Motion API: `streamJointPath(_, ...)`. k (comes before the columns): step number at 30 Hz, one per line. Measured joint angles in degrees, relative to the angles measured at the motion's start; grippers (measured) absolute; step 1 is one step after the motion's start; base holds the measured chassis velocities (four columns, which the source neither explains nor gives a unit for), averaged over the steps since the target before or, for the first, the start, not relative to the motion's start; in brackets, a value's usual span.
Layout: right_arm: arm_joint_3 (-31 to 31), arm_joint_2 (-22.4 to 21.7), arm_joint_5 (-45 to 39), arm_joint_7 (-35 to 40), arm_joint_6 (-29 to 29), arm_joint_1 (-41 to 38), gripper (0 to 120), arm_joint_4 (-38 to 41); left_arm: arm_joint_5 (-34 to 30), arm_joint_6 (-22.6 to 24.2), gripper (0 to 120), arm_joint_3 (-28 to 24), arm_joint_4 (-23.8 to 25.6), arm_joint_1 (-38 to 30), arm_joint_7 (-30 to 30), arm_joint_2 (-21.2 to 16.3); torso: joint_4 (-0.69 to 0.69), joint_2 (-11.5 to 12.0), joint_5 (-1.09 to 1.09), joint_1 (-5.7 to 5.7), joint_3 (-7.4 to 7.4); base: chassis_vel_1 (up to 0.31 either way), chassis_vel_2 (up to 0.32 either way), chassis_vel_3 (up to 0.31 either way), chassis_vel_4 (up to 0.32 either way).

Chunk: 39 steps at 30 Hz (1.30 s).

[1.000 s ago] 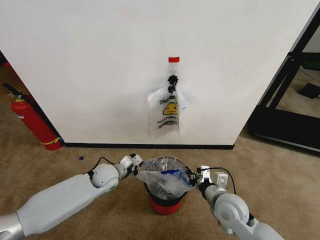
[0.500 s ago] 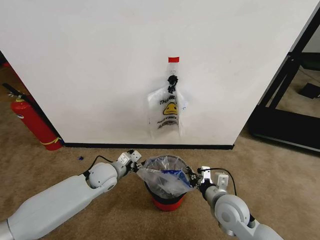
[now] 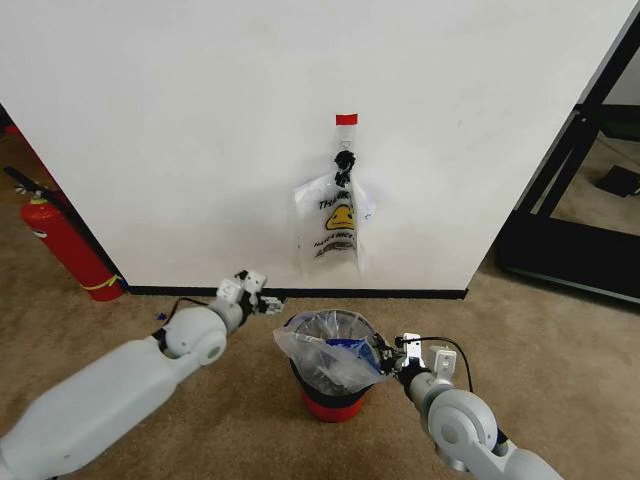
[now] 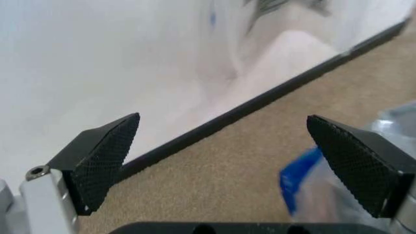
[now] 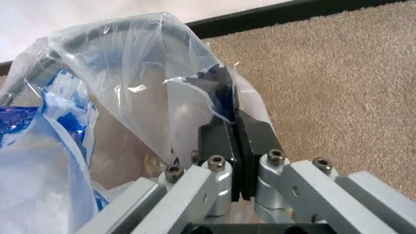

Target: Pick up the garbage bag from the wall and place it over the trash bin.

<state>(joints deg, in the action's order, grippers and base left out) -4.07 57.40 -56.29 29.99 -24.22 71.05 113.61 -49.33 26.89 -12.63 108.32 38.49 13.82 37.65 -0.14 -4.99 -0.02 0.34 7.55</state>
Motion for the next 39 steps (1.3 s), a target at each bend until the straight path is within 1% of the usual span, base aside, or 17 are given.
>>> streamJointPath(2,-0.05,-0.05,0.13,-0.12,0.00,0.02,0,-0.05,0.27,0.46,100,1.49,3.75,1.73,-2.43,-2.30,0.01,0.00,0.02,0.00,0.00,0.000,0.000,0.000,0.000)
streamJointPath(3,-0.05,-0.05,0.13,-0.12,0.00,0.02,0,-0.05,0.27,0.46,100,1.49,3.75,1.73,-2.43,-2.30,0.01,0.00,0.02,0.00,0.00,0.000,0.000,0.000,0.000)
streamJointPath(4,-0.06,-0.10,0.20,-0.18,0.01,0.03,0,-0.05,0.70,0.66,100,1.76,5.45,2.43,-3.53,-3.30,0.02,0.00,0.02,0.00,0.00,0.000,0.000,0.000,0.000)
streamJointPath(7,-0.06,-0.18,0.38,-0.35,0.01,0.02,0,-0.08,3.44,2.84,100,0.64,11.92,3.86,-6.39,-5.94,0.02,0.00,0.02,0.00,0.00,0.000,0.000,0.000,0.000)
streamJointPath(8,-0.03,-0.15,0.50,-0.37,0.01,0.01,0,-0.15,3.60,4.52,100,-0.39,13.77,3.64,-6.43,-6.03,0.02,0.00,0.02,0.00,0.00,0.000,0.000,0.000,0.000)
streamJointPath(11,0.02,-0.12,0.59,-0.38,0.02,0.01,0,-0.19,3.43,5.89,100,-1.45,15.10,3.18,-6.27,-5.93,0.02,0.00,0.01,0.00,0.00,0.000,0.000,0.000,0.000)
streamJointPath(14,0.23,0.17,1.04,-0.40,0.03,0.18,0,-0.23,0.10,11.00,99,-9.60,18.61,-2.88,-5.02,-3.84,-0.01,0.00,0.01,0.00,0.00,0.000,0.000,0.000,0.000)
streamJointPath(18,0.28,0.28,1.29,-0.41,0.04,0.41,0,-0.23,-0.97,12.80,98,-15.40,17.84,-7.86,-4.42,-2.20,0.00,0.00,0.02,0.00,0.00,0.000,0.000,0.000,0.000)
streamJointPath(20,0.29,0.38,1.35,-0.41,0.05,0.53,0,-0.20,-1.50,13.43,97,-18.81,15.95,-11.23,-3.53,0.29,0.00,0.00,0.01,0.00,0.00,0.000,0.000,0.000,0.000)
streamJointPath(23,0.31,0.44,1.36,-0.41,0.05,0.56,0,-0.18,-2.34,13.87,97,-20.45,14.58,-13.46,-2.83,2.09,0.00,0.00,0.01,0.00,0.00,0.000,0.000,0.000,0.000)
streamJointPath(27,0.36,0.41,1.27,-0.29,0.04,0.58,0,0.07,-5.35,15.38,95,-26.54,10.75,-21.10,-1.37,6.67,0.00,0.00,0.04,0.00,0.01,0.000,0.000,0.000,0.000)
streamJointPath(29,0.34,0.30,1.15,-0.19,-0.02,0.55,0,0.19,-5.58,15.50,95,-29.48,9.77,-23.40,-1.11,7.63,0.00,0.00,0.04,0.01,0.01,0.000,0.000,0.000,0.000)
streamJointPath(31,0.32,0.23,1.12,-0.16,-0.04,0.55,0,0.24,-5.60,15.49,94,-30.38,9.60,-24.01,-1.01,7.81,0.00,0.00,0.04,0.00,0.01,0.000,0.000,0.000,0.000)
streamJointPath(34,-0.02,-0.06,0.88,-0.13,-0.12,0.71,0,0.45,-5.56,15.50,79,-33.95,8.68,-26.41,-0.72,8.39,0.03,0.01,0.03,0.00,0.01,0.000,0.000,0.000,0.000)
streamJointPath(37,-0.60,-0.15,0.76,-0.12,-0.15,1.07,0,0.57,-5.51,15.49,69,-35.43,7.24,-27.76,-0.79,9.42,0.02,0.01,0.03,0.01,0.02,0.000,0.000,0.000,0.000)
streamJointPath(38,-0.60,-0.15,0.76,-0.12,-0.15,1.07,0,0.57,-5.51,15.49,69,-35.43,7.24,-27.76,-0.79,9.42,0.02,0.01,0.03,0.01,0.02,0.000,0.000,0.000,0.000)
streamJointPath(39,-0.74,-0.16,0.69,-0.11,-0.16,1.08,0,0.59,-5.46,15.48,63,-35.99,6.51,-28.29,-0.82,9.93,0.01,0.01,0.04,0.01,0.01,0.000,0.000,0.000,0.000)
